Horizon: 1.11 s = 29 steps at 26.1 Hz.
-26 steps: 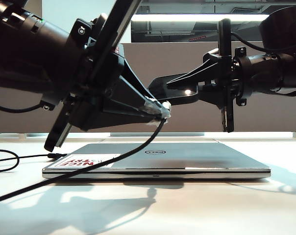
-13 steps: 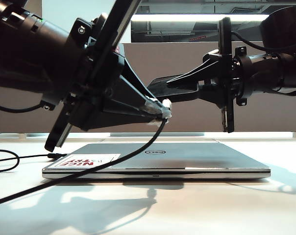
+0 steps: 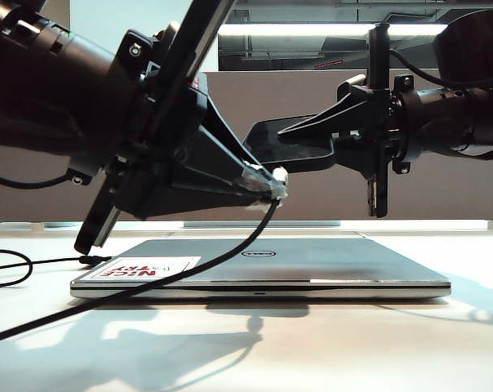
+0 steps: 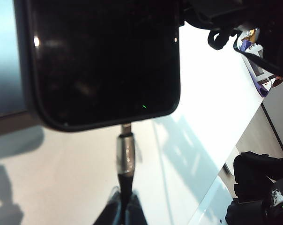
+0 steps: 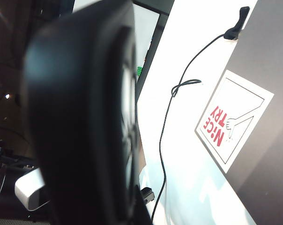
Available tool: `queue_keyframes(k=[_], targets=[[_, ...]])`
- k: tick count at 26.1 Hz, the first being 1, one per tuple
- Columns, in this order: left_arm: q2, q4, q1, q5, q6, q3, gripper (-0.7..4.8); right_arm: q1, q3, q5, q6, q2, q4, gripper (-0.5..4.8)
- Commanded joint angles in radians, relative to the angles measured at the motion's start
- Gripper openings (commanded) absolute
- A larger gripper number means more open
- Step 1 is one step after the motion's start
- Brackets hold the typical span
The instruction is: Pick up the charging cable and the phone, plug the charging cable into the charging port on the phone, and finally place them back on the table.
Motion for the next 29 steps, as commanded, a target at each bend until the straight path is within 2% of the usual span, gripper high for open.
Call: queue_keyframes(k=[1,11,29], targets=[[-0.003,0.032,0.002,-0.014,0.001,0.004,-0.06,0.004,0.004,-0.042,-0.006,-0.007,0.021,-0.06],[-0.003,0.036,0.002,-0.014,0.001,0.004,-0.06,0.054,0.004,-0.018,0.015,-0.007,0.020,-0.05],[-0.003,0.044,0.002,-0.014,0.001,0.004,-0.06,0.024,0.004,-0.068,-0.038,-0.007,0.041,-0.06]])
